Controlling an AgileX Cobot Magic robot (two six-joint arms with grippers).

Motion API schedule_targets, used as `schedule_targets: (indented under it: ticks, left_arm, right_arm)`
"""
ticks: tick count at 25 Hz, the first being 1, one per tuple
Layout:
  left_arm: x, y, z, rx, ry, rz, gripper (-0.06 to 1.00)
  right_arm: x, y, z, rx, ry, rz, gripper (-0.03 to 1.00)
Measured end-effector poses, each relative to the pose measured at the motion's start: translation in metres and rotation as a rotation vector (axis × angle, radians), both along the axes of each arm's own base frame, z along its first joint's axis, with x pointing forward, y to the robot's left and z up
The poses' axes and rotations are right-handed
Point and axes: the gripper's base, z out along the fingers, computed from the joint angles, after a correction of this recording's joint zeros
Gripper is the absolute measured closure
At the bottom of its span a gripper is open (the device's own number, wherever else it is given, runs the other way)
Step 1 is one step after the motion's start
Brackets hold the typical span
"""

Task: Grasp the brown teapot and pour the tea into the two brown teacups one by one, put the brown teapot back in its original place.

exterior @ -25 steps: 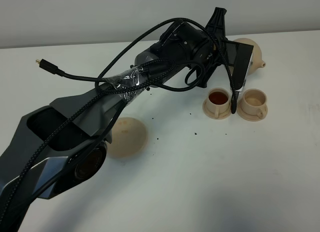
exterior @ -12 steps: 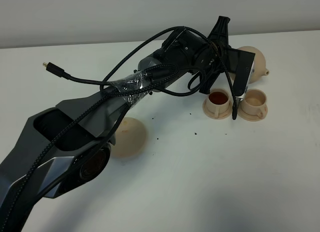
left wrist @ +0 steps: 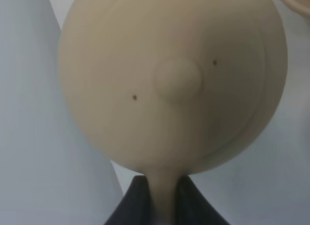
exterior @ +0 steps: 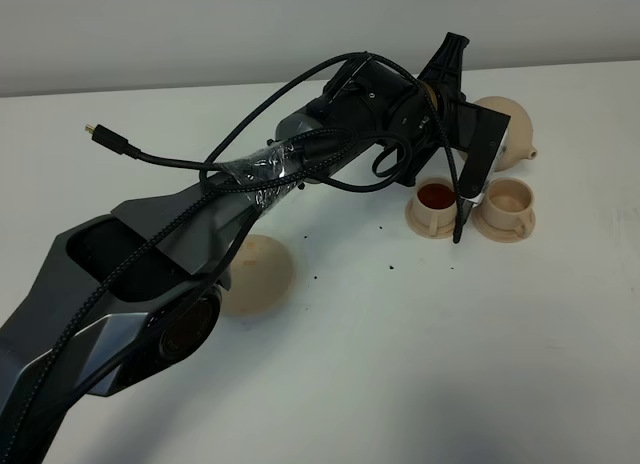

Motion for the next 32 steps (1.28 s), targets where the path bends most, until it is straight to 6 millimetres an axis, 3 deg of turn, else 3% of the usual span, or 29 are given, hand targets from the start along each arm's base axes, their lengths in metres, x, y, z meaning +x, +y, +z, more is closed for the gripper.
schedule_targets:
  ticks: [32]
  left_arm:
    - [0.0068,0.0041,0.0033,0.151,-0.157,-0.151,0.79]
  right_arm:
    - [0.0,0.0,0.0,0.0,0.0,0.0,0.73]
